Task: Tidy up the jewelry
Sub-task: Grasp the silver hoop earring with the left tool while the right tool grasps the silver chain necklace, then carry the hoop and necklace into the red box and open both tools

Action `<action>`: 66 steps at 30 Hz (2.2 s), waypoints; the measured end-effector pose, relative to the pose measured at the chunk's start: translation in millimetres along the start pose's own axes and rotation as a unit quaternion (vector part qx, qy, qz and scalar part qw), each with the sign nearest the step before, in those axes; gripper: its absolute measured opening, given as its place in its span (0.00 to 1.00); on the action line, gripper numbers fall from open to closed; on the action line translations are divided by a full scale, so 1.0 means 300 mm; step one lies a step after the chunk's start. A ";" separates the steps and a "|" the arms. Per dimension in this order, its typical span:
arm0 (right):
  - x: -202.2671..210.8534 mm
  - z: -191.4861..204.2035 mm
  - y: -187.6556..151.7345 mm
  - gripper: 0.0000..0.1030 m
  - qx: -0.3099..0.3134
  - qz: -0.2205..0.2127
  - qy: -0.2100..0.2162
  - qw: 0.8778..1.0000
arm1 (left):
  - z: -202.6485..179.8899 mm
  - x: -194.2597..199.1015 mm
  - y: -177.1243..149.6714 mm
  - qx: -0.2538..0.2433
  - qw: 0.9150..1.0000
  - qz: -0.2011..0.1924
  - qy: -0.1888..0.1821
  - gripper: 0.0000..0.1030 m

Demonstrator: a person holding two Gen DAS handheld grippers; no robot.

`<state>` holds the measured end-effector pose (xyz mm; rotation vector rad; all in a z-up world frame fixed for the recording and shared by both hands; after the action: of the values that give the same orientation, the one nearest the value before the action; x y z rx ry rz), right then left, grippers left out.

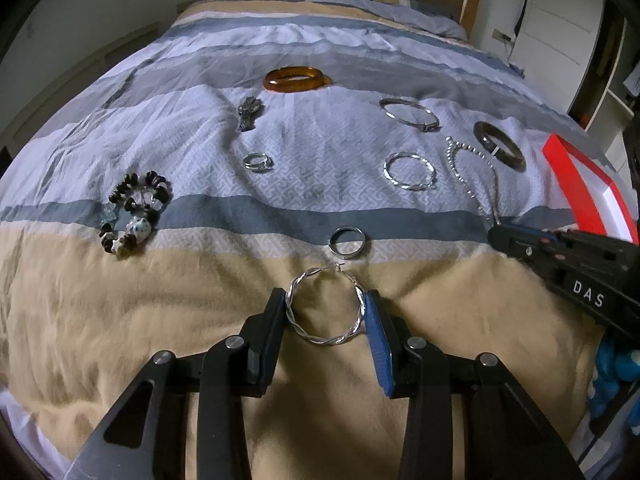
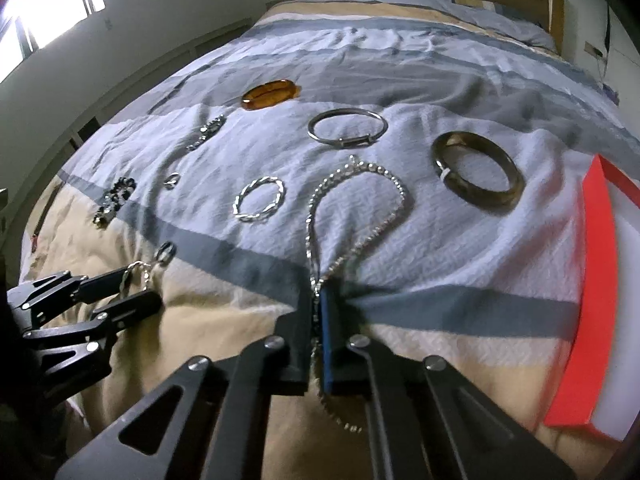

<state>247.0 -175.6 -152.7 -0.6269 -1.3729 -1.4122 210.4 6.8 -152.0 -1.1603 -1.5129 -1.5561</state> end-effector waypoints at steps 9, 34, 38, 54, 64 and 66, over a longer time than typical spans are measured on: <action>0.137 0.012 -0.068 0.02 -0.035 -0.029 0.036 0.998 | -0.029 0.109 -0.019 -0.008 1.000 -0.024 -0.001 0.37; 0.826 -0.113 -0.327 0.02 -0.089 -0.172 -0.025 0.981 | -0.457 0.502 -0.086 -0.110 0.987 -0.081 -0.081 0.37; 0.889 -0.211 -0.319 0.02 -0.092 -0.182 -0.050 0.978 | -0.587 0.504 -0.030 -0.132 0.983 -0.082 -0.099 0.37; 0.679 -0.675 -0.239 0.02 -0.140 -0.147 -0.078 0.976 | -1.009 0.197 0.181 -0.199 0.976 -0.041 -0.082 0.37; 0.499 -0.829 -0.253 0.03 -0.170 -0.111 -0.085 0.975 | -1.071 -0.037 0.207 -0.205 0.976 0.007 -0.068 0.38; 0.469 -0.845 -0.262 0.03 -0.175 -0.104 -0.086 0.975 | -1.065 -0.069 0.201 -0.201 0.977 0.015 -0.068 0.38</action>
<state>199.0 -469.5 -113.1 -0.8705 -1.3628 -1.8270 227.7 -317.6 -125.9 -1.5352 -1.2878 -1.8490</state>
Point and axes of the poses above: each gripper's, at about its wrist camera, not at the fingertips, and x roughly against the way its jaws point, z to its left, y to its top, the point moved 2 cm from there along -x, roughly the way its jaws point, and after that the axes turned 11 degrees about z, right-handed, at the moved point
